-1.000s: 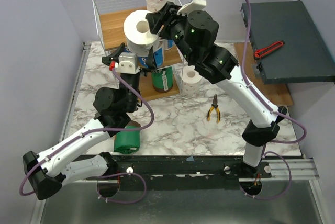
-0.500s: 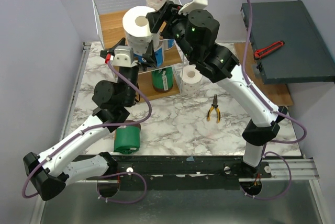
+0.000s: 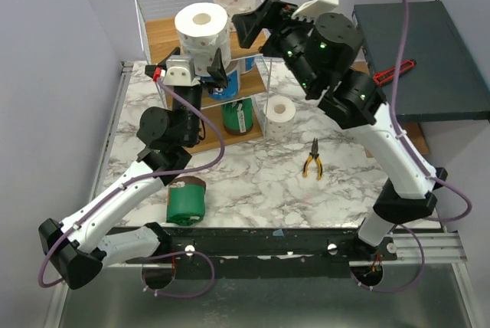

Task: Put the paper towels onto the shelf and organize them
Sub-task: Place the paper towel on the shelf.

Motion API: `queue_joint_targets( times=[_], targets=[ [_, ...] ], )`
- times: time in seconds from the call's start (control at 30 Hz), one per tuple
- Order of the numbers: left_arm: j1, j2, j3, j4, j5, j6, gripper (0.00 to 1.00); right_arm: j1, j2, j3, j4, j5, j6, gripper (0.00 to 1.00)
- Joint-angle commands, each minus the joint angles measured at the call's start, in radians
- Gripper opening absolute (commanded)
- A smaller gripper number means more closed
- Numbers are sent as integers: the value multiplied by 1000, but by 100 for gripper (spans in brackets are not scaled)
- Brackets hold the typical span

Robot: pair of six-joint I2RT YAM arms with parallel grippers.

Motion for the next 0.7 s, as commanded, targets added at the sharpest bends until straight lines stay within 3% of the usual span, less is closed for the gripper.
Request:
queue_joint_targets(
  times=[0.0,0.3,0.47,0.67],
  targets=[
    [22,26,37,-48,-16,-11,99,2,-118,-93,-1,-3,19,91],
    [58,59,90,-84,-11,-19,99,2,-479,-722,219,-32,39,91],
    [78,85,138,-117,4,-25,97,2,-604,-965,251,-52,105,91],
    [100,145,211,-150,18,-23,96,2,-662,-1131,228,-100,188,90]
  ],
)
